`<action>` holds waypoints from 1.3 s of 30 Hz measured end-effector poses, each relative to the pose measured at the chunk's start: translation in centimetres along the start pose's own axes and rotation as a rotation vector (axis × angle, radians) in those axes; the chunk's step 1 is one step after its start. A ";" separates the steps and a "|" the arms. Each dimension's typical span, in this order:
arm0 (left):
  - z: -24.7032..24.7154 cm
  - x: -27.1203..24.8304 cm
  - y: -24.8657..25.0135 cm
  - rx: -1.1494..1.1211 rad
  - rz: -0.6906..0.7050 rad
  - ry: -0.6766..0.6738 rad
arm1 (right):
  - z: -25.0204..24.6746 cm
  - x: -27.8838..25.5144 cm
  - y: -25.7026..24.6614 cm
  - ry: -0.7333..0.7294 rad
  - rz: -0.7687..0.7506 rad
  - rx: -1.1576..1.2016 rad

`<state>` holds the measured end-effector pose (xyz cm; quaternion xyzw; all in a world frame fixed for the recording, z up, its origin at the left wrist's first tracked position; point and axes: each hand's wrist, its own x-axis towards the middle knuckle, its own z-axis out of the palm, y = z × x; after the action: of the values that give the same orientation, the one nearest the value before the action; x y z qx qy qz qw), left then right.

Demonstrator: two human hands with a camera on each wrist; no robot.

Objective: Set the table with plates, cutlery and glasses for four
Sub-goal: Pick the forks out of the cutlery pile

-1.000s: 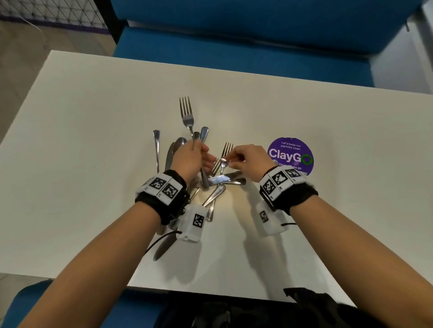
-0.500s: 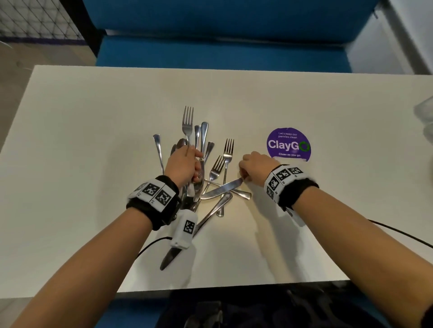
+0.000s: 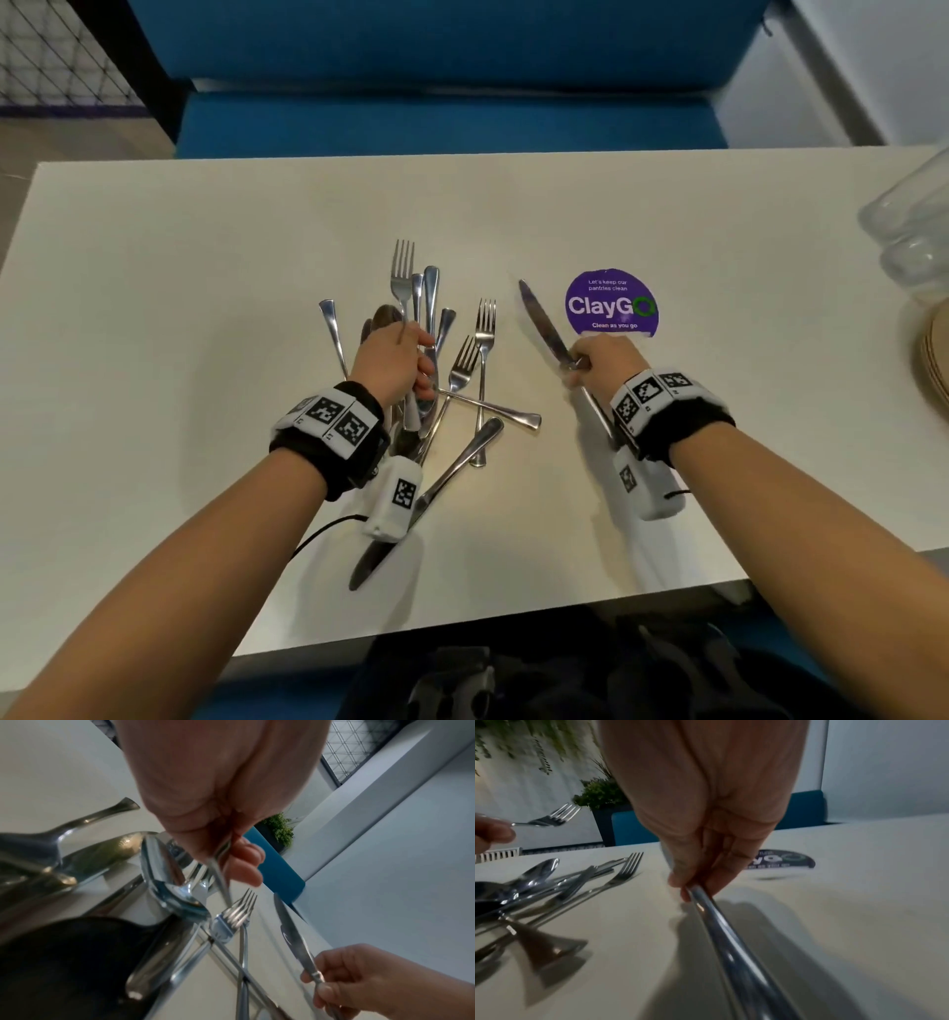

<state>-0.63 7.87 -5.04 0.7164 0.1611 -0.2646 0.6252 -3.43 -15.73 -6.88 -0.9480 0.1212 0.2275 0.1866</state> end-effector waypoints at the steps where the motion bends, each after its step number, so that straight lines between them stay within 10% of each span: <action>1: 0.2 0.0 -0.2 0.042 0.006 -0.004 | 0.5 0.2 0.0 0.007 0.040 0.014; 12: 2.1 0.0 -2.4 0.630 0.168 0.032 | 2.5 -0.4 -2.6 0.159 0.087 0.123; 22: 3.9 0.1 -3.7 1.088 0.183 0.033 | 5.2 0.6 -7.8 0.010 0.104 0.291; 32: 2.5 -0.1 -4.2 1.064 0.222 -0.030 | 3.4 1.7 -4.6 0.037 0.197 0.386; 39: 2.5 -0.4 -2.0 0.621 0.205 0.010 | 0.7 1.3 -4.8 0.411 0.071 0.701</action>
<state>-2.55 5.77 -6.59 0.8866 0.0030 -0.2333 0.3994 -1.09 -11.31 -6.63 -0.8479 0.2587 -0.0155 0.4624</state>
